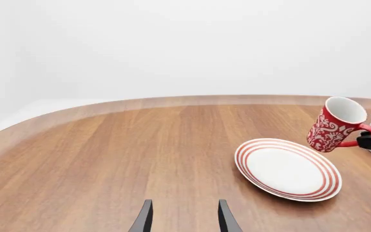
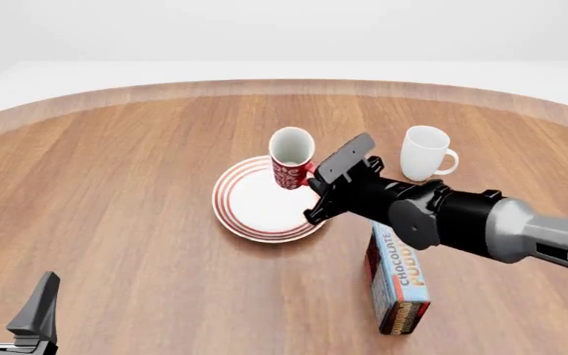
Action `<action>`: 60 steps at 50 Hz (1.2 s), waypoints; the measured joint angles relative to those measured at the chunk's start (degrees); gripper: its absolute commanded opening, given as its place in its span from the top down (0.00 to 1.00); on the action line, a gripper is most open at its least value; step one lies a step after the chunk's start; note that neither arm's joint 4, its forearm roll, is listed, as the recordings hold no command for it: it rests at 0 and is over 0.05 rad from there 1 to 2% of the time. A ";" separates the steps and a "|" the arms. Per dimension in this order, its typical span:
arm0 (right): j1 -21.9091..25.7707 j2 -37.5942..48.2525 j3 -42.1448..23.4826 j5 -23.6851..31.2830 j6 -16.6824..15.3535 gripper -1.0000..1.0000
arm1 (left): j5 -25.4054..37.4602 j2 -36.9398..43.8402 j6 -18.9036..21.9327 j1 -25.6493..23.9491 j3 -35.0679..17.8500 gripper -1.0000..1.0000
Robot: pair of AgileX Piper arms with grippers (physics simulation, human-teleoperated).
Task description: Pick up the red mug and put it on the plate
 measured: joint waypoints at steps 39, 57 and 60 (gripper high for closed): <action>-0.69 11.87 -6.42 -4.62 1.09 1.00 | 0.00 0.00 0.00 0.00 0.00 0.00; -0.44 17.80 -10.84 -4.97 2.49 1.00 | 0.00 0.00 0.00 0.00 0.00 0.00; -0.47 18.71 -11.57 -5.01 2.60 1.00 | 0.00 0.00 0.00 0.00 0.00 0.00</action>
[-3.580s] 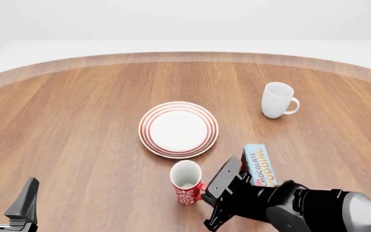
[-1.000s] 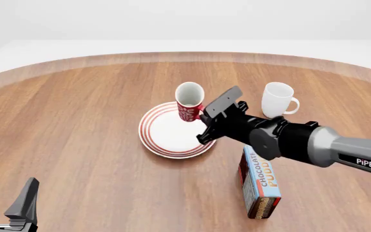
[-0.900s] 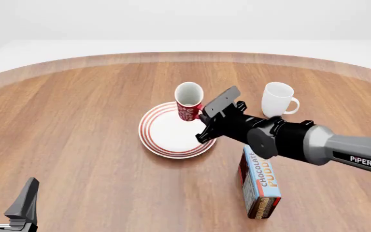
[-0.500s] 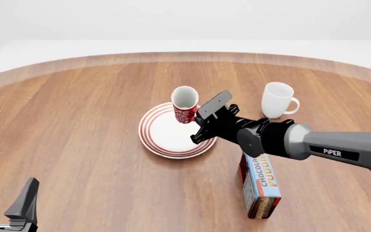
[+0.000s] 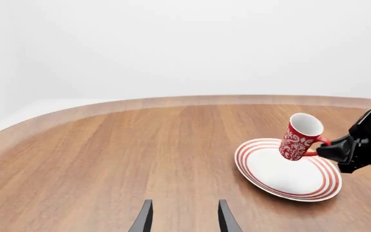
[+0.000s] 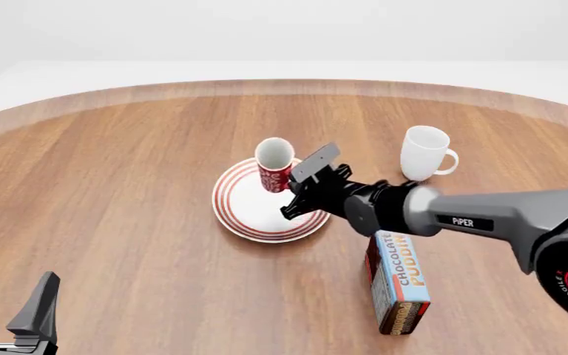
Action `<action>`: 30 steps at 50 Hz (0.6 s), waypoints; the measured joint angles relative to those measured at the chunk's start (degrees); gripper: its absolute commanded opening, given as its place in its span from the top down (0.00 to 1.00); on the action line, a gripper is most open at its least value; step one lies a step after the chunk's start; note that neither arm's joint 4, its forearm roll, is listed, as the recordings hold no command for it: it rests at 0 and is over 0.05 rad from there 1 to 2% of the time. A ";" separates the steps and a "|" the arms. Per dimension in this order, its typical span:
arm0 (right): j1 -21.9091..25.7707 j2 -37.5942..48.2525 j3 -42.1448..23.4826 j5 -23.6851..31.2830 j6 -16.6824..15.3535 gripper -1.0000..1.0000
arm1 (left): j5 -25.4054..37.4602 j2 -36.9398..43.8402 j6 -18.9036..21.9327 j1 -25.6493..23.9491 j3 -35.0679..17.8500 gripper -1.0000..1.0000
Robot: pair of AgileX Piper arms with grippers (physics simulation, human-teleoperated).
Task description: Pick up the red mug and put it on the plate
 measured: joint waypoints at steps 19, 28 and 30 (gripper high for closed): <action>-0.25 3.89 -2.66 -0.37 0.68 1.00 | 0.00 0.00 0.00 0.00 0.00 0.00; -0.33 4.99 -3.04 -0.72 0.99 1.00 | 0.00 0.00 0.00 0.00 0.00 0.00; -0.35 5.19 -3.09 -0.80 1.05 1.00 | 0.00 0.00 0.00 0.00 0.00 0.00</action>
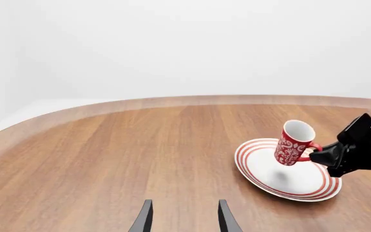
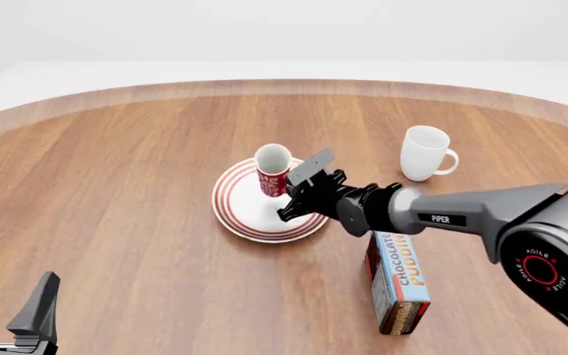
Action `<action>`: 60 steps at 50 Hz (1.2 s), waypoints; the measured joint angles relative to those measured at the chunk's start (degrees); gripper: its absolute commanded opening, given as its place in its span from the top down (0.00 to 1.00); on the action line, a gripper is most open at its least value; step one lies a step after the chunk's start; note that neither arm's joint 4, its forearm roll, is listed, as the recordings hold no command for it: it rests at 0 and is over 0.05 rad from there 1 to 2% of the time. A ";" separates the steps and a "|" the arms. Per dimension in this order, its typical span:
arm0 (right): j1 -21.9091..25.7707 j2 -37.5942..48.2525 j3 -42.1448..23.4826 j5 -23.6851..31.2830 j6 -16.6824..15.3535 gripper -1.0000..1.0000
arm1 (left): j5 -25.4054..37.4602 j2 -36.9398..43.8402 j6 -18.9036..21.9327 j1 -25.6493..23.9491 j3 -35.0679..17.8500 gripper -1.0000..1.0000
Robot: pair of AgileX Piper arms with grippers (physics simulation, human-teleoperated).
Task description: Pick up the red mug and put it on the plate
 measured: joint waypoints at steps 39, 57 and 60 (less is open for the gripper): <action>-0.19 2.19 0.28 -1.78 0.49 0.00 | 0.00 0.00 0.00 0.00 0.00 0.00; 0.09 2.38 0.05 -2.06 0.43 0.00 | 0.00 0.00 0.00 0.00 0.00 0.00; 0.12 2.33 0.08 -2.06 0.48 0.00 | 0.00 0.00 0.00 0.00 0.00 0.00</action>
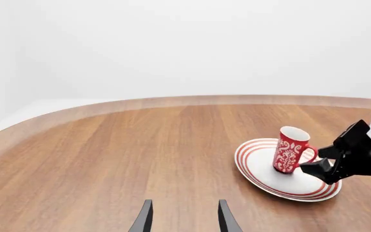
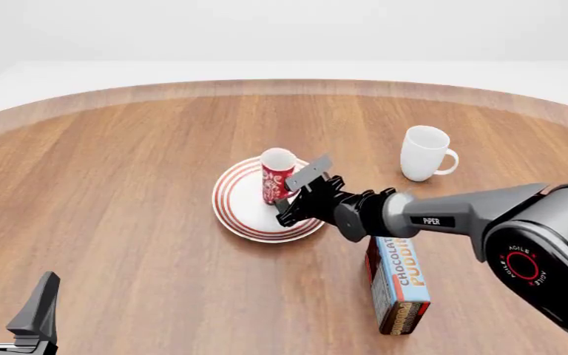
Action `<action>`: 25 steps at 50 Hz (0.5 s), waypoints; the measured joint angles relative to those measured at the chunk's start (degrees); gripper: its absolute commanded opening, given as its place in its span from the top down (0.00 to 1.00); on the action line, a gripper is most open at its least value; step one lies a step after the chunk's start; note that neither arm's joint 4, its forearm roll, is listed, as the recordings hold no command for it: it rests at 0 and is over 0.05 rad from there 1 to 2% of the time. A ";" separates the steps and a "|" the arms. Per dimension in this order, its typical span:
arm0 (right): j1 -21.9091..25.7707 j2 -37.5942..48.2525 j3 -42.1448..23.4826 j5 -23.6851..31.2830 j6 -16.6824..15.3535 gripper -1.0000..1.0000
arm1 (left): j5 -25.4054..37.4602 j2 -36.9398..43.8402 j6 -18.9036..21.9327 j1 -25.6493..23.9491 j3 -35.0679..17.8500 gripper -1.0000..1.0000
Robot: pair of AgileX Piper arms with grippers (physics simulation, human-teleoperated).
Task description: Pick up the red mug and put it on the plate
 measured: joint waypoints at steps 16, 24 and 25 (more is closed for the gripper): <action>-0.23 -1.12 0.88 -0.19 0.08 0.00 | 0.00 0.00 0.00 0.00 0.00 0.00; -0.50 -2.40 1.96 -0.45 0.02 0.00 | 0.00 0.00 0.00 0.00 0.00 0.00; -0.51 -2.58 2.13 -0.51 0.04 0.00 | 0.00 0.00 0.00 0.00 0.00 0.00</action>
